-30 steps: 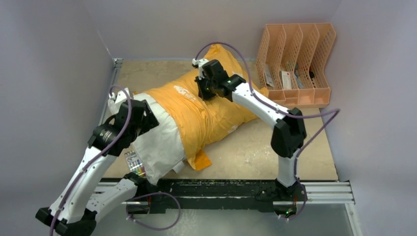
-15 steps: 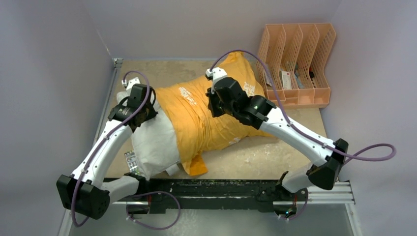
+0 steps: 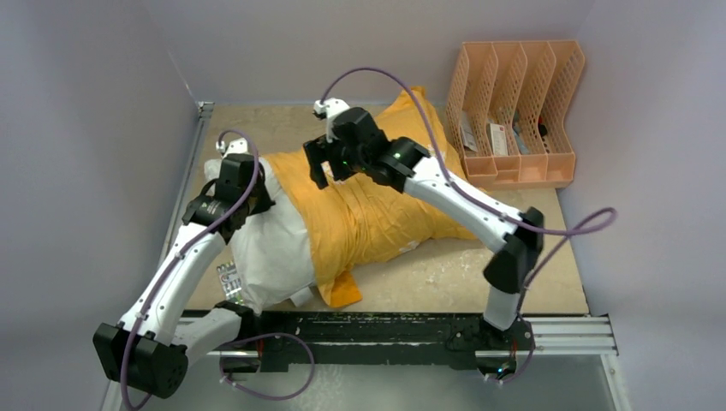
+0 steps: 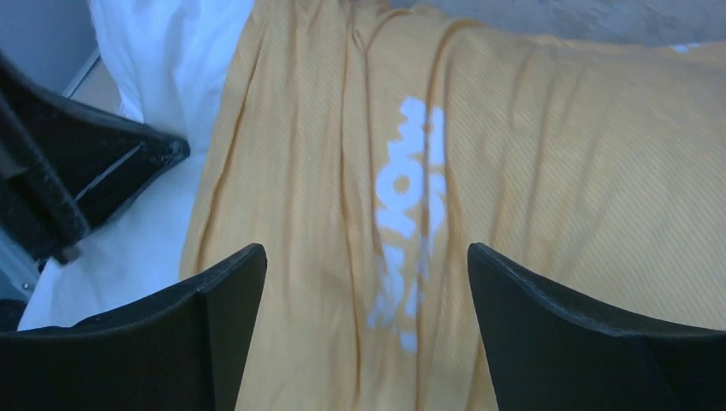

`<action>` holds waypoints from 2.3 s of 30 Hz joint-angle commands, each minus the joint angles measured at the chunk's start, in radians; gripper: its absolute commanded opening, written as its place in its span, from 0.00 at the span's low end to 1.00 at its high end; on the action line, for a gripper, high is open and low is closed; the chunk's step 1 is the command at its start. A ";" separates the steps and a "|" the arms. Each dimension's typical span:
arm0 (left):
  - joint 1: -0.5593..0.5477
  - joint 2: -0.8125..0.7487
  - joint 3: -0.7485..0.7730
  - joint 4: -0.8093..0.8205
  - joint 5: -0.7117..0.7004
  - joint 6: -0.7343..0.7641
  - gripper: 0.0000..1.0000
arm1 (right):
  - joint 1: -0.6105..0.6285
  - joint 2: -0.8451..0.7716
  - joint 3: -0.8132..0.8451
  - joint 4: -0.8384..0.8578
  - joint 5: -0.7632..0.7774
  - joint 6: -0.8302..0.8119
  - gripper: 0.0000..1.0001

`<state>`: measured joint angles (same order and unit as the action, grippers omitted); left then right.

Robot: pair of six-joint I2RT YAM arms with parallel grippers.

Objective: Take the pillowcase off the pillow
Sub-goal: Remove the pillow from the pillowcase.

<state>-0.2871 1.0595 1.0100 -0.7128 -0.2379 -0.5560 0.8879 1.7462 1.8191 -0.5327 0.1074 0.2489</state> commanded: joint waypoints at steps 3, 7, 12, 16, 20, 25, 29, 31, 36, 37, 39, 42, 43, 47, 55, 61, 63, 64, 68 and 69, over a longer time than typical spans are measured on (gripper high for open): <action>-0.006 -0.064 -0.042 0.016 0.097 -0.041 0.00 | -0.004 0.281 0.266 -0.068 0.033 -0.062 0.74; -0.006 -0.085 -0.057 -0.001 0.052 -0.070 0.00 | -0.039 0.300 0.213 -0.081 0.272 -0.069 0.24; -0.006 -0.082 -0.063 -0.090 -0.077 -0.115 0.00 | -0.189 0.083 -0.062 0.007 0.311 0.015 0.00; -0.001 -0.083 -0.065 -0.115 -0.137 -0.126 0.00 | -0.212 -0.068 -0.184 -0.028 0.373 0.041 0.00; 0.026 -0.055 -0.039 -0.119 -0.152 -0.105 0.00 | -0.213 -0.201 -0.286 -0.033 0.371 0.086 0.00; 0.042 -0.011 -0.009 -0.108 -0.136 -0.083 0.00 | -0.211 -0.311 -0.377 -0.004 0.223 0.095 0.05; 0.042 -0.016 -0.005 -0.046 -0.038 -0.060 0.00 | -0.211 -0.313 -0.318 -0.042 0.039 0.092 0.44; 0.042 -0.011 -0.002 -0.021 0.019 -0.051 0.00 | -0.211 -0.328 -0.305 -0.048 0.018 0.096 0.56; 0.042 0.044 0.026 -0.014 0.116 -0.035 0.00 | -0.161 -0.402 -0.395 0.065 -0.490 0.008 0.67; 0.042 0.053 0.036 -0.013 0.134 -0.028 0.00 | -0.102 -0.405 -0.403 0.040 -0.423 0.014 0.69; 0.042 0.061 0.047 0.000 0.158 -0.025 0.00 | 0.054 -0.383 -0.413 -0.036 -0.188 0.014 0.77; 0.042 0.070 0.065 0.002 0.167 -0.023 0.12 | 0.170 -0.288 -0.413 -0.205 0.175 0.161 0.81; 0.042 0.074 0.075 -0.007 0.170 -0.019 0.20 | 0.192 -0.262 -0.415 -0.239 0.260 0.211 0.81; 0.041 0.053 0.106 -0.077 0.173 0.005 0.54 | 0.218 -0.199 -0.468 -0.211 0.406 0.354 0.86; 0.040 -0.075 0.120 -0.266 0.407 0.084 0.59 | 0.198 -0.140 -0.407 -0.044 0.430 0.275 0.06; 0.040 -0.216 0.032 -0.328 0.637 0.133 0.66 | 0.160 -0.161 -0.346 0.155 0.240 0.174 0.00; 0.039 -0.217 -0.011 -0.338 0.639 0.131 0.70 | 0.160 -0.152 -0.317 0.180 0.198 0.159 0.00; 0.040 -0.207 -0.029 -0.341 0.626 0.126 0.71 | 0.160 -0.146 -0.302 0.186 0.184 0.155 0.00; 0.039 -0.175 -0.042 -0.303 0.517 0.071 0.75 | 0.160 -0.127 -0.266 0.188 0.148 0.133 0.00; 0.039 -0.173 -0.037 -0.286 0.468 0.053 0.74 | 0.159 -0.129 -0.266 0.187 0.143 0.129 0.00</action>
<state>-0.2489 0.8608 0.9760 -1.0386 0.3126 -0.4610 1.0527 1.6135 1.4944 -0.4629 0.2844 0.4236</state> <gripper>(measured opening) 0.743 0.009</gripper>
